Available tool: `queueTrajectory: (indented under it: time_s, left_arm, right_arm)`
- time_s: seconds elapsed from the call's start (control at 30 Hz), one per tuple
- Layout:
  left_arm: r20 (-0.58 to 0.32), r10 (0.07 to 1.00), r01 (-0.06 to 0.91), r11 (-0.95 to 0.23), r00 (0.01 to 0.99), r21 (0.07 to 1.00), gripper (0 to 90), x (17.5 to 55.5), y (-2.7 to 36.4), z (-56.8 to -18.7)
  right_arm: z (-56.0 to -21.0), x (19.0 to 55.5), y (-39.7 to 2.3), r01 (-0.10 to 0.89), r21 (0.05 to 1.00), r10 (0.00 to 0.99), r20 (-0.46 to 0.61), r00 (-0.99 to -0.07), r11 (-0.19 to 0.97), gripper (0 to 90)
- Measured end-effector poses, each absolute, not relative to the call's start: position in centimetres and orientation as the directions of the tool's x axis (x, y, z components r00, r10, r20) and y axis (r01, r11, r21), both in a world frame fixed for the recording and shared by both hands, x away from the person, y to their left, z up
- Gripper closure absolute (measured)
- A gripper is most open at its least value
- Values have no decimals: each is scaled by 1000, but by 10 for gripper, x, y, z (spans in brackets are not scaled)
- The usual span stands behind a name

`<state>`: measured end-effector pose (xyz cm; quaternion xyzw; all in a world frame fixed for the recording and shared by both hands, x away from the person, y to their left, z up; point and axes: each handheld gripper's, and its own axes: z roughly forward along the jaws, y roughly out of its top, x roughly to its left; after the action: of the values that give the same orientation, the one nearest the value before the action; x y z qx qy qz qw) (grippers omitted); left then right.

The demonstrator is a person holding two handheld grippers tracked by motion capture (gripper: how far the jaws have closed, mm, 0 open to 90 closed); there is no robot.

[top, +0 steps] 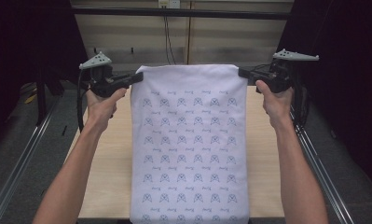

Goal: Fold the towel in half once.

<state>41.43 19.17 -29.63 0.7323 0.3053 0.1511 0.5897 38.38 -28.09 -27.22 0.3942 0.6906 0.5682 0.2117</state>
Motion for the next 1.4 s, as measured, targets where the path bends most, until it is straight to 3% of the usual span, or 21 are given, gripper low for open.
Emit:
queueTrajectory:
  time_s: [0.13, 0.37, 0.5, 0.7, 0.83, 1.0, 1.2, 1.4]
  left_arm:
    - [-133, 603, 288, -168, 787, 943, 867, 394, 195, -322]
    - [-140, 558, 299, -205, 818, 932, 867, 339, 210, -364]
    - [-201, 540, 364, -214, 817, 907, 867, 303, 217, -396]
    - [-280, 495, 451, -266, 822, 852, 866, 258, 221, -437]
    - [-321, 479, 496, -301, 817, 815, 866, 235, 224, -452]
    - [-317, 498, 545, -422, 807, 724, 866, 220, 216, -477]
    - [-329, 510, 587, -512, 795, 626, 864, 227, 204, -492]
    - [-347, 510, 598, -495, 787, 630, 865, 237, 203, -495]
  right_arm:
    - [-293, 368, -283, 342, 936, 772, 161, -615, 78, 879]
    - [-342, 308, -283, 388, 910, 711, 175, -681, 148, 879]
    - [-365, 267, -283, 420, 883, 691, 171, -702, 209, 878]
    - [-413, 214, -284, 515, 827, 667, 255, -700, 224, 878]
    - [-423, 185, -282, 525, 809, 670, 239, -703, 264, 878]
    - [-458, 177, -275, 607, 735, 656, 301, -691, 301, 878]
    - [-475, 177, -261, 643, 666, 680, 271, -681, 379, 879]
    - [-487, 186, -249, 670, 585, 686, 248, -684, 457, 879]
